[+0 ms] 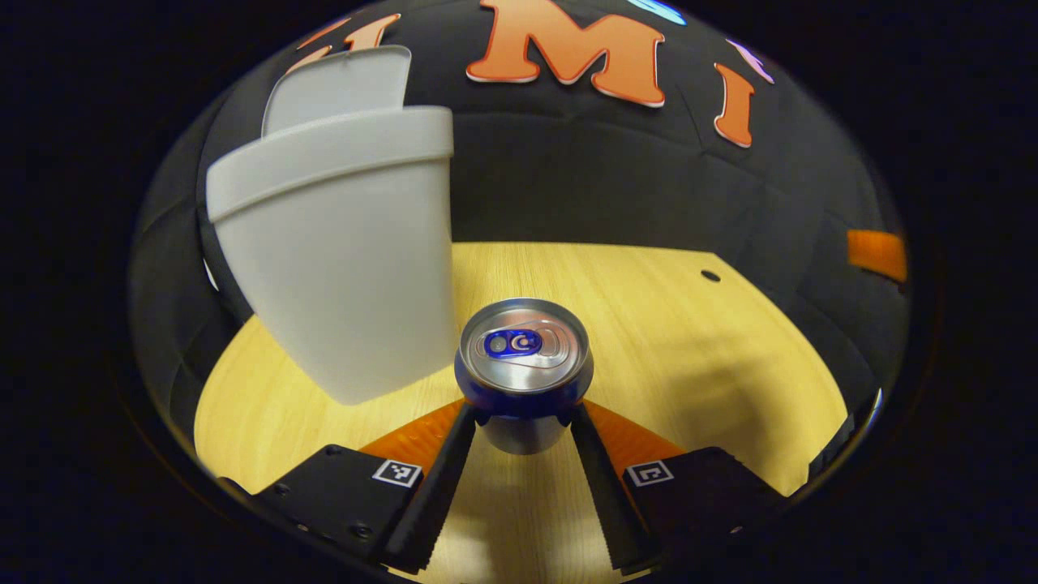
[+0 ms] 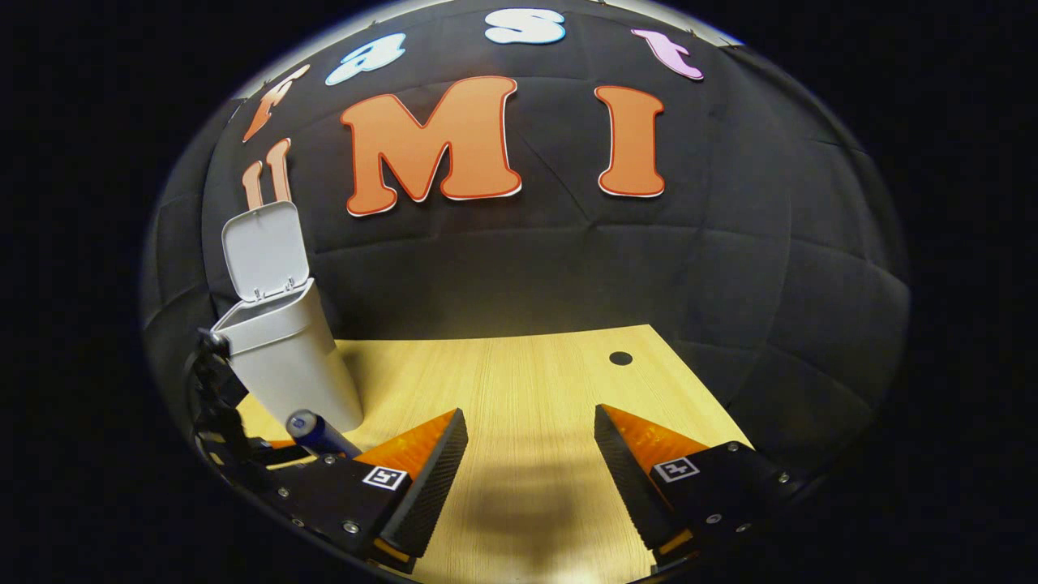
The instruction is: Press the lid of the desktop garbage bin to open it, pick up the crumpled paper on the desktop and throw it into the bin, then pick up the pop can on the desktop and drop it into the bin, and finally close the garbage bin lid.
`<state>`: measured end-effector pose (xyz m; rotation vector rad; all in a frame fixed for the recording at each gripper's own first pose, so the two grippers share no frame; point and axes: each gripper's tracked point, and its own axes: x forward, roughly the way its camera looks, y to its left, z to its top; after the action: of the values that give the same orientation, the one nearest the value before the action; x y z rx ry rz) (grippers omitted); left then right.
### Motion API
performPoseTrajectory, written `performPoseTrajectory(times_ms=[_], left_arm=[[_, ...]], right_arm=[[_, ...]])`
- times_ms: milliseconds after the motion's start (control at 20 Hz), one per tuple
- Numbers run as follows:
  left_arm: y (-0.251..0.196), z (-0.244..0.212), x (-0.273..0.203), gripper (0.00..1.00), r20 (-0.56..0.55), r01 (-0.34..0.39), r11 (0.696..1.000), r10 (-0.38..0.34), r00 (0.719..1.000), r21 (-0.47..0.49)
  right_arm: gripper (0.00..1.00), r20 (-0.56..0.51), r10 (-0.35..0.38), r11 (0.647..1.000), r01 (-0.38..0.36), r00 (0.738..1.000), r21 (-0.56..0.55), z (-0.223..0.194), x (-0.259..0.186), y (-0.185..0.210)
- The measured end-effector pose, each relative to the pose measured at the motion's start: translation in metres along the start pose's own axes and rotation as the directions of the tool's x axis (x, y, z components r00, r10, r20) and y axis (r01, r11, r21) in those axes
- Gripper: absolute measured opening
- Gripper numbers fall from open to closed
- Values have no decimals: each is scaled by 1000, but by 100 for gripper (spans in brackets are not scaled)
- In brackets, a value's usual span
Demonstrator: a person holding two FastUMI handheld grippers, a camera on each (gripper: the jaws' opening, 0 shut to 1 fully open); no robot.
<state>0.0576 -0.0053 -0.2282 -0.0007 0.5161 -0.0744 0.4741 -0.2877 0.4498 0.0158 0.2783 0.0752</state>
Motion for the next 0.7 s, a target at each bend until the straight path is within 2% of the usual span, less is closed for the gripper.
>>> performPoseTrajectory(times_ms=[150,300,400,500,700], left_arm=[[12,68,-51,76,85,-10,998,14,996,-57],[41,137,-106,75,199,-25,991,51,979,-130],[66,163,-120,75,218,-67,983,104,970,-168],[89,176,-126,75,206,-128,976,164,965,-175],[114,171,-86,75,134,-187,967,211,968,-171]], right_arm=[[94,25,36,999,-36,999,13,12,3,15],[94,55,83,996,-85,995,29,30,6,34],[94,77,115,992,-119,990,40,37,4,45],[94,93,141,988,-146,986,47,46,7,57],[94,113,151,986,-159,982,58,54,11,69]])
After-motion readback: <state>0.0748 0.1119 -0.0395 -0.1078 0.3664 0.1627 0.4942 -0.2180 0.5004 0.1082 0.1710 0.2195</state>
